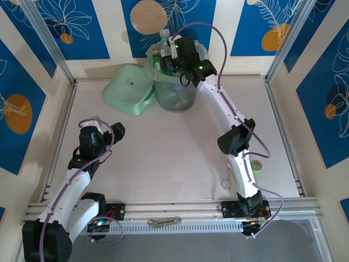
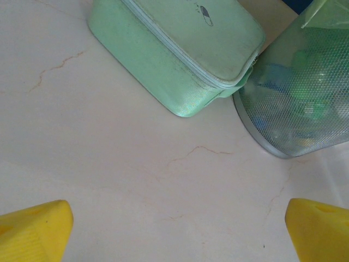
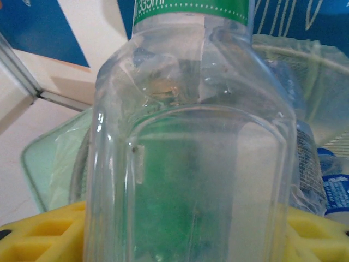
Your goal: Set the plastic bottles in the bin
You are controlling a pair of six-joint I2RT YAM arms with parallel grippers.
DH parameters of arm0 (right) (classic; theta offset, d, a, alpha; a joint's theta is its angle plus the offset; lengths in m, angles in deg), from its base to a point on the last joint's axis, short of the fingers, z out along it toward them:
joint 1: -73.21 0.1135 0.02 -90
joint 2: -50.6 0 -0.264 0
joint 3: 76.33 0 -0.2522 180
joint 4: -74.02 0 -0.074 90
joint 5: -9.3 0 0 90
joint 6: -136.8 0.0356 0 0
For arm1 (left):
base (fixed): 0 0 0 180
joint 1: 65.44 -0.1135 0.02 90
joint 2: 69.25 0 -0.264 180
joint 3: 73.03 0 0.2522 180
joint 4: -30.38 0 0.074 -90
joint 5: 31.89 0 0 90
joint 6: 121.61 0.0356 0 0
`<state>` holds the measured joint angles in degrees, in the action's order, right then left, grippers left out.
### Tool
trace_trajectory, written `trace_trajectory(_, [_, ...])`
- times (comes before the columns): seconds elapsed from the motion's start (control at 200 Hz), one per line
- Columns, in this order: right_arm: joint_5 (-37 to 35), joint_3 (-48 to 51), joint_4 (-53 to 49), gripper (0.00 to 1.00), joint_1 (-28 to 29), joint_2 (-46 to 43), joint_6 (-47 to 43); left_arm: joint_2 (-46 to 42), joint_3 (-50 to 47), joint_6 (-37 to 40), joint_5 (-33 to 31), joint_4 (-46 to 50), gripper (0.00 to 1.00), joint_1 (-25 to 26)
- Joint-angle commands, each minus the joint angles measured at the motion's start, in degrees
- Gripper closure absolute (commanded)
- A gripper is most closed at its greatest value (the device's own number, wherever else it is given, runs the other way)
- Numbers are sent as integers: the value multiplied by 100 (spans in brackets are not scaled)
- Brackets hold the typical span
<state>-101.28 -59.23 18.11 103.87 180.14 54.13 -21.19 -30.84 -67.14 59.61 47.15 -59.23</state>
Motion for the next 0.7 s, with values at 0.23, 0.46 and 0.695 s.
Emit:
trace_trajectory(0.23, [-1042, 80, -334, 37, -253, -274, -596, -18, 14, 54, 96, 12, 1, -86])
trace_trajectory(0.46, [-674, 82, -123, 34, -117, -337, -633, 107, 74, -6, 175, -69, 1, -86])
trace_trajectory(0.695, [-638, 42, -139, 29, -16, -79, -447, 56, 93, 38, 163, 24, 1, -86])
